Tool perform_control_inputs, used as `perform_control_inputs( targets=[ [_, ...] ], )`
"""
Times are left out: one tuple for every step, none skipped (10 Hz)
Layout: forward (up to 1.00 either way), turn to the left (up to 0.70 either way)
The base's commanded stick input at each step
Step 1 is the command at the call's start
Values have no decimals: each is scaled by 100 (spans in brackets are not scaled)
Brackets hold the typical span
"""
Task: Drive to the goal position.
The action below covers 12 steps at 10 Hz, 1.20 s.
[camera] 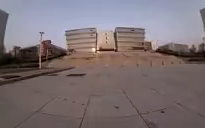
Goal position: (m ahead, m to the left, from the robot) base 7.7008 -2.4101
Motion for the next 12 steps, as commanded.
perform_control_inputs(
  targets=[
    [70,0],
    [70,0],
    [70,0],
    [70,0],
    [70,0],
    [70,0],
    [70,0],
    [70,0],
    [70,0],
    [70,0],
    [70,0],
    [70,0]
  ],
)
